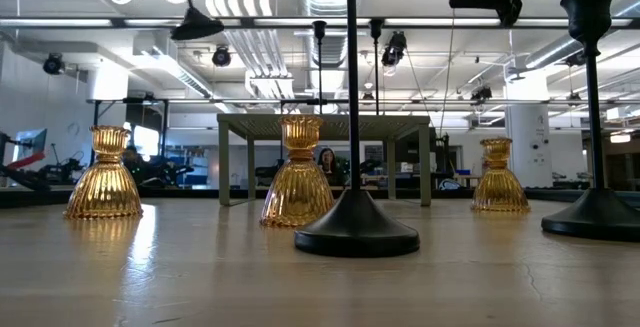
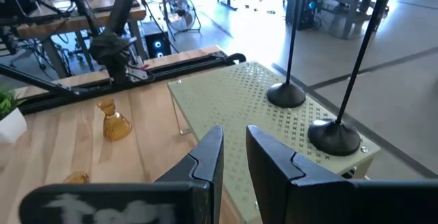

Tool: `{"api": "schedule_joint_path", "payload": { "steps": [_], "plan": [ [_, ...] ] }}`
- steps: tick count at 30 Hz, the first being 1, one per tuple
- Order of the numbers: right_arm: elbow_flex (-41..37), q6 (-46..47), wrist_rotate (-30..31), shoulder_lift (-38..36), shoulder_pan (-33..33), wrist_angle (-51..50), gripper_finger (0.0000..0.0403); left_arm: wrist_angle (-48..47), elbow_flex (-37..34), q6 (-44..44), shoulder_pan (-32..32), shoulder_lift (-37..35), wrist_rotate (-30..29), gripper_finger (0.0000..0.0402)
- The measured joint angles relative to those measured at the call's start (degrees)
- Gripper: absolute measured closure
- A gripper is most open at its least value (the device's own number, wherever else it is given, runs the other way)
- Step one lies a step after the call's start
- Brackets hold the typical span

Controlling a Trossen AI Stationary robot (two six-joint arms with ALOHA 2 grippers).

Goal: Pick & Place candle stick holders
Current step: Align the large black candle holder with the other large black candle holders on the shelf

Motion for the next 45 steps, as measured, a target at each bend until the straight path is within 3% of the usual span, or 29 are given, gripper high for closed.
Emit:
{"api": "schedule_joint_path", "payload": {
  "steps": [4, 11, 17, 23, 27, 34, 39, 45],
  "plan": [
    [0.0, 0.0, 0.0, 0.0, 0.0, 0.0, 0.0346, 0.0, 1.4, 0.0, 9.8, 0.3, 1.5, 0.0389],
    [0.0, 0.0, 0.0, 0.0, 0.0, 0.0, 0.0346, -0.1, 4.4, -1.4, 25.2, 3.3, 11.4, 0.0389],
    [0.0, -0.3, 0.0, 0.1, 0.0, -0.1, 0.0346, -0.9, 8.9, -1.5, 36.0, 8.9, 16.0, 0.0389],
    [0.0, -0.5, -0.1, 0.2, 0.0, -0.1, 0.0346, -4.2, 14.5, -5.6, 47.9, 16.1, 29.5, 0.0389],
    [0.0, -0.5, -0.1, 0.2, 0.0, -0.3, 0.0346, -5.4, 17.6, -8.5, 56.3, 20.7, 35.5, 0.0389],
    [0.0, -0.5, -0.1, 0.2, 0.0, -2.6, 0.0346, -3.8, 19.3, -16.9, 71.0, 26.7, 52.2, 0.0389],
    [0.0, -0.5, -0.1, 0.2, 0.0, -2.8, 0.0346, -3.4, 19.0, -18.3, 77.1, 30.2, 53.6, 0.0389],
    [0.0, -0.3, -0.1, 0.2, 0.0, -3.1, 0.0346, -3.4, 19.0, -18.9, 79.2, 34.7, 55.6, 0.0389]
  ]
}}
